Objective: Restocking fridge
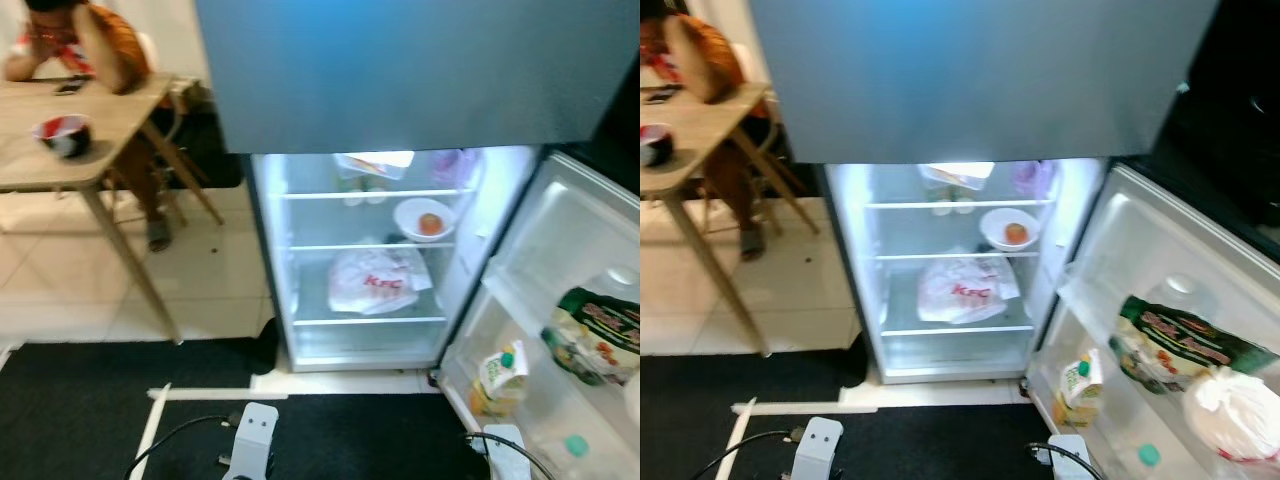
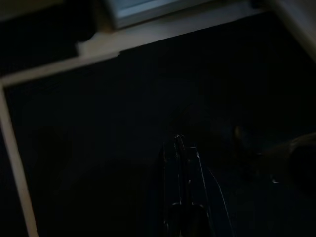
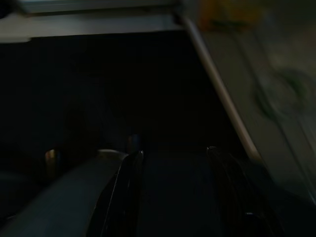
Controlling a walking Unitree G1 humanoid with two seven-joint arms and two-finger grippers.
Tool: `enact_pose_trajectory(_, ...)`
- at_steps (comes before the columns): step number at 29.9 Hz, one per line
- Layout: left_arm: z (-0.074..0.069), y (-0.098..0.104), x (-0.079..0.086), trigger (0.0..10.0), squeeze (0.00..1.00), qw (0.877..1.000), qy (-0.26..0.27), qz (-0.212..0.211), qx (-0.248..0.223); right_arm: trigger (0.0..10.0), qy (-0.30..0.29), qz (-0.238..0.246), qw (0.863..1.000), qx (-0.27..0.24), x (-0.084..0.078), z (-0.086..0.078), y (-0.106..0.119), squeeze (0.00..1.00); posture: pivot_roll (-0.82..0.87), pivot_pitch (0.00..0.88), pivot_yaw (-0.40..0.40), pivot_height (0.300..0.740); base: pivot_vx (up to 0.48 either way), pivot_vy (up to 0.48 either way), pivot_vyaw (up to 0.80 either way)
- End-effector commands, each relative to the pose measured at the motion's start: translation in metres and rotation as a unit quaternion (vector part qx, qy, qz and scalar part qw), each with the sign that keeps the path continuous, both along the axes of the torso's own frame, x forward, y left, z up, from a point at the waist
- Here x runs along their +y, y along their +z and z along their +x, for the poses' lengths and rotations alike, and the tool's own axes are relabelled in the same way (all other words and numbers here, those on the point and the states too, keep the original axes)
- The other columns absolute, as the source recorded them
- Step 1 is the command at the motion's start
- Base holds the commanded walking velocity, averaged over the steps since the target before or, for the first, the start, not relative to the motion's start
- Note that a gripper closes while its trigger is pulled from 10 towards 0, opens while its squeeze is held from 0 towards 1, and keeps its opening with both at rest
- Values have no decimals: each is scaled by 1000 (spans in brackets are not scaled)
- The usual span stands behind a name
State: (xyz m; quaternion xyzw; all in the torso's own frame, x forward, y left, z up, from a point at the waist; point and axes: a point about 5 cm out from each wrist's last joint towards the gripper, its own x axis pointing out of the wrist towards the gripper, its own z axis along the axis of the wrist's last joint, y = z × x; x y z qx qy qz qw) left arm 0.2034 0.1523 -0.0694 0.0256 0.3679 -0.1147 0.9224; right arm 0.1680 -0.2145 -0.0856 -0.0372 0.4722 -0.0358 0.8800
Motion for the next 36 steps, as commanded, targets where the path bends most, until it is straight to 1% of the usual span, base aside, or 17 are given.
enact_pose_trajectory(1,-2,-1,-1,10000,0,1000,-9,3,3,10000,-6,1,1000,9,-1,-6,-3,0,-88,68,28,740,0,0,-781)
enact_pose_trajectory(18,-1,0,-2,10000,0,1000,-29,2,-2,10000,-20,5,1000,8,-2,-11,-4,0,-90,65,34,740,0,0,-781)
enact_pose_trajectory(28,-2,0,-5,10000,0,999,-42,-1,-5,10000,-15,6,1000,13,0,-13,-5,0,-89,72,34,740,0,0,0)
enact_pose_trajectory(36,-3,0,-6,10000,0,999,-44,-4,-2,10000,-15,3,1000,15,-1,-13,-5,0,-90,75,33,740,0,-364,0)
